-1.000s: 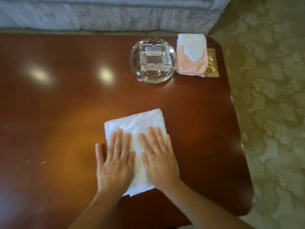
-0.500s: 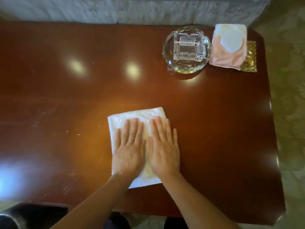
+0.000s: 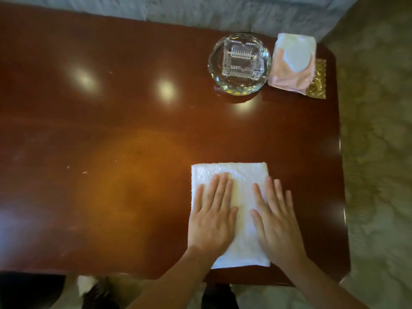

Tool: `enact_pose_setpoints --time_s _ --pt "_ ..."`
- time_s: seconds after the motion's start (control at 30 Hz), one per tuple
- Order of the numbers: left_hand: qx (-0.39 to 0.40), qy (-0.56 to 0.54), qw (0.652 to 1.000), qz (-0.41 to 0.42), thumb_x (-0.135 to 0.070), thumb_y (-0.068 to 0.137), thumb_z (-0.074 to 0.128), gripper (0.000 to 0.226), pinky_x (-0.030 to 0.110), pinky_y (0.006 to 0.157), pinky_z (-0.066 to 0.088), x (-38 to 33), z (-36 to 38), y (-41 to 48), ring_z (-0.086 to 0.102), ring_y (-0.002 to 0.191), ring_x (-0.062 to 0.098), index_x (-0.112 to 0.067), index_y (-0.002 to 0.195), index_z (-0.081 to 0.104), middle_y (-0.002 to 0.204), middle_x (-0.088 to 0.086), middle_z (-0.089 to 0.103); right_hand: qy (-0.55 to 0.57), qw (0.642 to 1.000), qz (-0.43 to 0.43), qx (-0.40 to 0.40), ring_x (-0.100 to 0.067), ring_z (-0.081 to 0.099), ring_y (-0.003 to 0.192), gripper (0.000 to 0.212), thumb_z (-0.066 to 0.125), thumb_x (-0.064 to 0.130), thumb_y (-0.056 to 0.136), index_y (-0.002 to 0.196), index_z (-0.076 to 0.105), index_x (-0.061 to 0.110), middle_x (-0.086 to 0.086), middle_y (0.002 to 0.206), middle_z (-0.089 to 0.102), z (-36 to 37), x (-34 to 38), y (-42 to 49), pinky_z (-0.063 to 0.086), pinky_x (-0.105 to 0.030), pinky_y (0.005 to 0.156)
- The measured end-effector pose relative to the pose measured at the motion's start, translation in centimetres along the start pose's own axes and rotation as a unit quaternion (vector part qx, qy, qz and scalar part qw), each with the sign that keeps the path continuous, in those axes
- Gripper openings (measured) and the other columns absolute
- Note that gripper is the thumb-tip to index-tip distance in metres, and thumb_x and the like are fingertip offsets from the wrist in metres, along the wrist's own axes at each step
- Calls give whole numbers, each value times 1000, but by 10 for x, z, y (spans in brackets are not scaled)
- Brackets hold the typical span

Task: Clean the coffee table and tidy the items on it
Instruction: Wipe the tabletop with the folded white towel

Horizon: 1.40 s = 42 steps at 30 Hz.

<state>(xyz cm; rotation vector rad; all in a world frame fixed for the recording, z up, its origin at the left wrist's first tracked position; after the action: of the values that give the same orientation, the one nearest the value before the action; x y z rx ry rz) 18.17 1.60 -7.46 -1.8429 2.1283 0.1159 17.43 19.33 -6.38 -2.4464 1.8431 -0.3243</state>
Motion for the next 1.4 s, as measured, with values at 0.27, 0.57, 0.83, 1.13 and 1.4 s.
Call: enact_pose_setpoints --time_s 0.27,0.57,0.83,1.13,1.4 --pt "1 -10 1000 24 -41 114 19 63 53 132 2 35 -5 -2 -7 164 20 -11 168 9 178 5 -1 7 1000 6 6 -29 2 165 63 13 44 112 169 17 18 -5 179 4 21 36 22 12 -57 130" --pt "-30 11 999 -44 -40 110 30 63 54 131 13 257 -68 -33 12 163 21 -11 166 26 176 6 17 52 997 -56 -11 -32 10 164 62 28 39 108 165 30 15 -11 175 19 28 260 112 14 -60 130" --pt "-32 56 989 -131 -46 111 17 62 44 132 -2 539 -133 -131 4 164 16 -21 168 15 178 -4 5 131 981 -138 38 -26 -3 165 61 30 44 109 168 21 29 -4 179 8 55 555 175 3 -59 130" --pt "-83 58 979 -177 -35 109 28 64 53 130 10 449 -113 -145 21 160 31 -1 163 27 173 15 21 124 985 -118 31 -17 -7 165 62 29 45 109 168 20 30 6 179 6 52 490 123 -2 -65 129" --pt "-38 17 997 -62 -38 104 48 79 52 129 10 145 -22 -107 12 163 26 -7 166 13 175 9 2 -26 1000 -5 14 -28 17 164 61 30 42 107 166 33 23 -2 177 18 36 186 -7 16 -75 123"
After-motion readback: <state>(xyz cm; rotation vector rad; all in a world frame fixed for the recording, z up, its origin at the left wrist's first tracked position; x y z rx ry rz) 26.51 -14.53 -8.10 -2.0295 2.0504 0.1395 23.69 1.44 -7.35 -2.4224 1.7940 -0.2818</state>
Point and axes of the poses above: each hand's wrist, its own y-axis towards the middle knuckle, its own z-axis out of the palm, x = y × z, the point moved 3 cm from there along y, towards the middle knuckle
